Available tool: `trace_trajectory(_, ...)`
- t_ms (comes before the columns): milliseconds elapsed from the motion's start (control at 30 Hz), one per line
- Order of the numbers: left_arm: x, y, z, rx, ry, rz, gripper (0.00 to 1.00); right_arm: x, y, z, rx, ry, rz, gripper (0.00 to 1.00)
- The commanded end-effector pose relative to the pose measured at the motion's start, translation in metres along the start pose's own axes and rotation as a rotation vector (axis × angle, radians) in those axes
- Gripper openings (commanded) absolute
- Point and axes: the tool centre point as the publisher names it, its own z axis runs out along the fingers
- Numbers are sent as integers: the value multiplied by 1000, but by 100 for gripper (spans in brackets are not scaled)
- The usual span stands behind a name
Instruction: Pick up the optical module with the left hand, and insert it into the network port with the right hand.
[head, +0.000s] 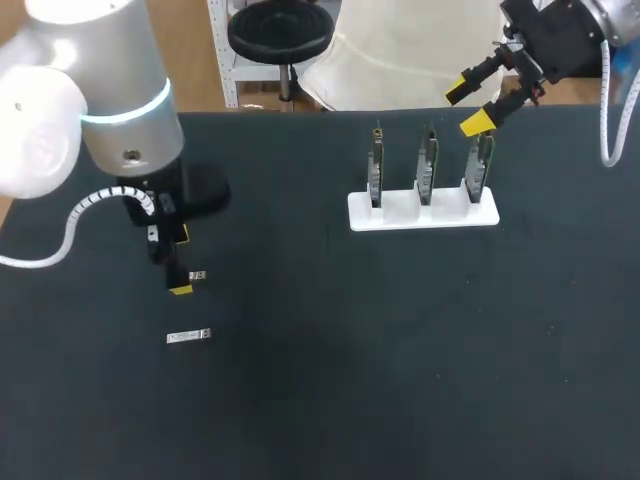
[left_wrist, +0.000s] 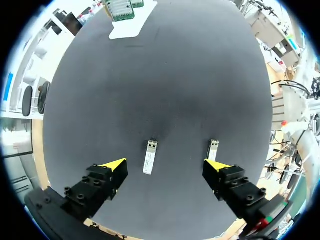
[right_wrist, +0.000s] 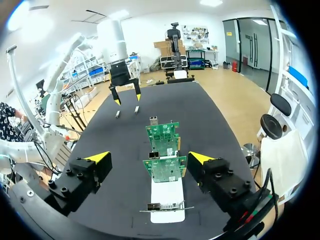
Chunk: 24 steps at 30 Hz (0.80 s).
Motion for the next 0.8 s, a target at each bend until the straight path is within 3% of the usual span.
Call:
trace_trajectory(33, 3, 0, 9, -10, 6, -7, 100, 1, 1, 0, 3, -2, -2, 100)
trace_trajectory(800, 18, 9, 35, -30, -19, -19, 100, 1, 1, 0, 3, -2, -2, 100)
